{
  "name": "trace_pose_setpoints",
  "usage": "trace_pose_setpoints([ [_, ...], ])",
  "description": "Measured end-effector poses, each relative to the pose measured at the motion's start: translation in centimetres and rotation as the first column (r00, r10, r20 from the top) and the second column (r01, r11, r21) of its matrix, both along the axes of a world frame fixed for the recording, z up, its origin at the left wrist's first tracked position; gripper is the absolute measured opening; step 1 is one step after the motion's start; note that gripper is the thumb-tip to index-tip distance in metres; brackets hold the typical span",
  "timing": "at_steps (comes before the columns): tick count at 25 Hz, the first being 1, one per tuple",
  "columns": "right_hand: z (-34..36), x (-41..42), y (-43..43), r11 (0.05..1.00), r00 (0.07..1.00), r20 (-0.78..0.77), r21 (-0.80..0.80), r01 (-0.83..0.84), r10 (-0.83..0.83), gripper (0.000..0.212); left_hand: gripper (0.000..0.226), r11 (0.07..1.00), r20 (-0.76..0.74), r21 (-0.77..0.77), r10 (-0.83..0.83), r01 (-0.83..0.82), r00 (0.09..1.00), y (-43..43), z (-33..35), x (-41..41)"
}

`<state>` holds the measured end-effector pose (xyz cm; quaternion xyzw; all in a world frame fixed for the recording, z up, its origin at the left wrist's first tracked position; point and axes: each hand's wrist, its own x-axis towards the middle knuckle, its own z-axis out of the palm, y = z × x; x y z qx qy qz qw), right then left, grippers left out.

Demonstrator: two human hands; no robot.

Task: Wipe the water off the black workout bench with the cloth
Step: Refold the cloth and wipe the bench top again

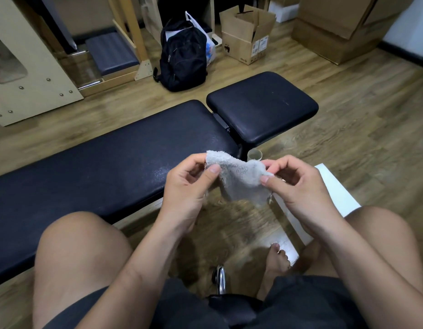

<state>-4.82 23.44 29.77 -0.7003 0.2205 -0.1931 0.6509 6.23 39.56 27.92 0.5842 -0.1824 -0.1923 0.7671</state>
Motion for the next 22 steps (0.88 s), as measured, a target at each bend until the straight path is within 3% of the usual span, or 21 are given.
trace_pose_setpoints([
  [4, -0.3, 0.3, 0.1, 0.992, 0.999, 0.033, 0.117, 0.037, -0.041, 0.016, 0.007, 0.999, -0.067, -0.008, -0.038, 0.037, 0.997, 0.0, 0.1, -0.2],
  [10, -0.6, 0.4, 0.2, 0.991, 0.993, -0.017, 0.069, 0.119, -0.118, 0.015, 0.012, 0.976, -0.036, 0.208, -0.055, 0.061, 0.998, 0.2, -0.3, 0.0],
  [14, -0.6, 0.2, -0.1, 0.995, 0.995, -0.025, 0.033, 0.098, -0.097, 0.014, 0.058, 0.951, -0.132, 0.203, -0.211, 0.235, 0.968, 0.5, -0.6, -0.7],
  [18, -0.3, 0.1, 0.1, 0.999, 0.999, -0.022, -0.005, -0.034, 0.034, 0.014, 0.055, 0.997, -0.172, 0.071, 0.002, 0.011, 0.985, 0.0, -0.1, -1.1],
  [22, 0.0, 0.2, 0.1, 0.996, 0.996, -0.051, -0.041, 0.074, -0.076, 0.021, 0.056, 0.997, -0.136, -0.025, 0.068, -0.072, 0.988, -0.7, 0.7, -0.6],
])
